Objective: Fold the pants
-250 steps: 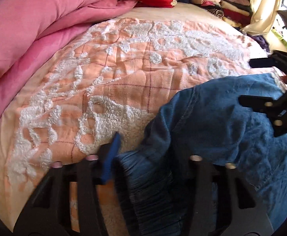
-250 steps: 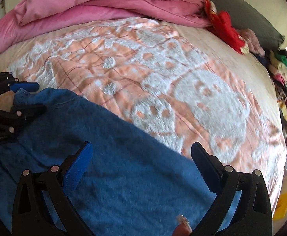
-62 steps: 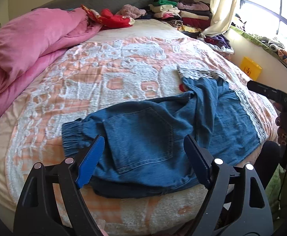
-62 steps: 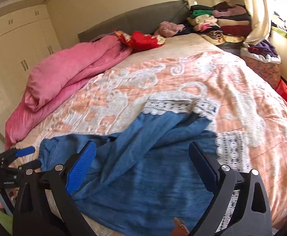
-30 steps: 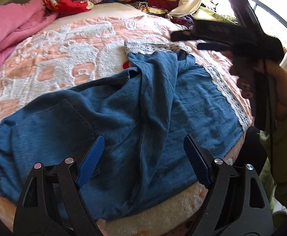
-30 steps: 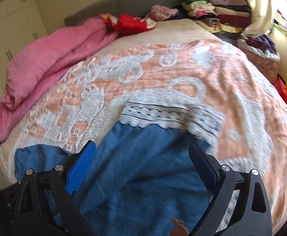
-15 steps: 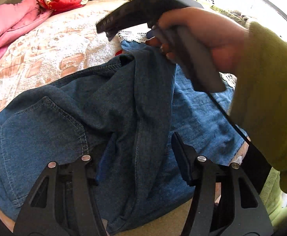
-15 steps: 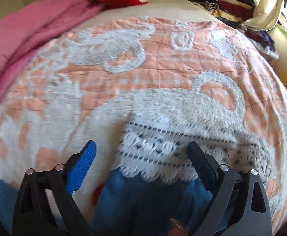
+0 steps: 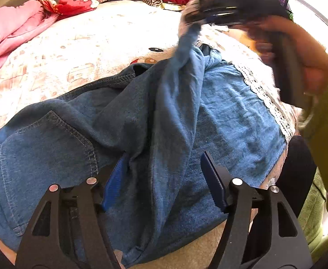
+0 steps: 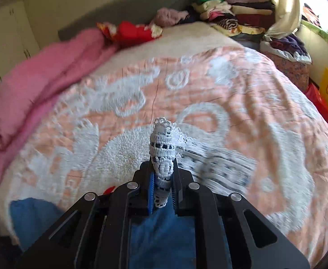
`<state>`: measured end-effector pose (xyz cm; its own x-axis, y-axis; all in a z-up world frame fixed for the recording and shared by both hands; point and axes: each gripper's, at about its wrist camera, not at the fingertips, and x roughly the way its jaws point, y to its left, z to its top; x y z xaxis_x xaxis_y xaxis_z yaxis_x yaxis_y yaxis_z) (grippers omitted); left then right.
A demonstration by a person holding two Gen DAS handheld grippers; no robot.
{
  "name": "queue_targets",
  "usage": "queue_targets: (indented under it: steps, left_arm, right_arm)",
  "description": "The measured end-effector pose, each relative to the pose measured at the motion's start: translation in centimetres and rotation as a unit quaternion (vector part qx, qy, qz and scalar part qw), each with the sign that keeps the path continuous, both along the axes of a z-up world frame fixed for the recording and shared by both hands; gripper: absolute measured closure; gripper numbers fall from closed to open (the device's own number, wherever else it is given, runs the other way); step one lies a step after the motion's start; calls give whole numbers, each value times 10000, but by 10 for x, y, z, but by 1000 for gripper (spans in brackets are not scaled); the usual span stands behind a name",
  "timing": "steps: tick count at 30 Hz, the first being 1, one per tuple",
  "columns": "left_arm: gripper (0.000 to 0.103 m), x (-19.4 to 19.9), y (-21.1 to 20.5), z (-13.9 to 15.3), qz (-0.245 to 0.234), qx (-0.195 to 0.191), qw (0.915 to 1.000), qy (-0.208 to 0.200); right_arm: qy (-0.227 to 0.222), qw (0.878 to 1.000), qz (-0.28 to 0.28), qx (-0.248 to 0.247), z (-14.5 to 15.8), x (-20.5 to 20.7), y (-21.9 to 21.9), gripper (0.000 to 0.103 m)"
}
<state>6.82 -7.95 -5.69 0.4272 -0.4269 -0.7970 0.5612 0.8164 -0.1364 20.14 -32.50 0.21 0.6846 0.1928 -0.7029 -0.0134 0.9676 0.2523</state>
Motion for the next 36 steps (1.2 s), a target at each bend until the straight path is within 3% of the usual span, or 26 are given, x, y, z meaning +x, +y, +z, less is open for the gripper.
queue_targets:
  steps: [7, 10, 12, 14, 18, 26, 28, 30, 36]
  left_arm:
    - [45, -3, 2, 6, 72, 137, 9997, -209]
    - [68, -6, 1, 8, 73, 229, 9990, -381]
    - [75, -10, 0, 12, -19, 262, 9987, -429]
    - [91, -15, -2, 14, -139, 334, 9981, -494]
    - [103, -22, -4, 14, -333, 470, 9970, -524]
    - [103, -36, -4, 11, -550, 633, 9950, -547]
    - [103, -39, -3, 10, -570, 690, 9943, -578]
    - [103, -41, -1, 9, -565, 742, 9939, -588]
    - [103, -41, 2, 9, -495, 740, 9944, -568]
  right_arm:
    - [-259, 9977, -320, 532, 24, -72, -58, 92]
    - [-208, 9970, -402, 621, 20, -98, -74, 92]
    - [-112, 9963, -452, 726, 12, -114, -85, 92]
    - [6, 9950, -555, 835, 3, -129, -95, 92]
    - [260, 9897, -654, 1244, -19, -157, -109, 92]
    - [637, 9867, -642, 1354, -53, -197, -111, 87]
    - [709, 9850, -673, 1421, -59, -204, -112, 73]
    - [715, 9830, -721, 1527, -62, -210, -116, 67]
    - [679, 9779, -897, 1765, -66, -216, -130, 70]
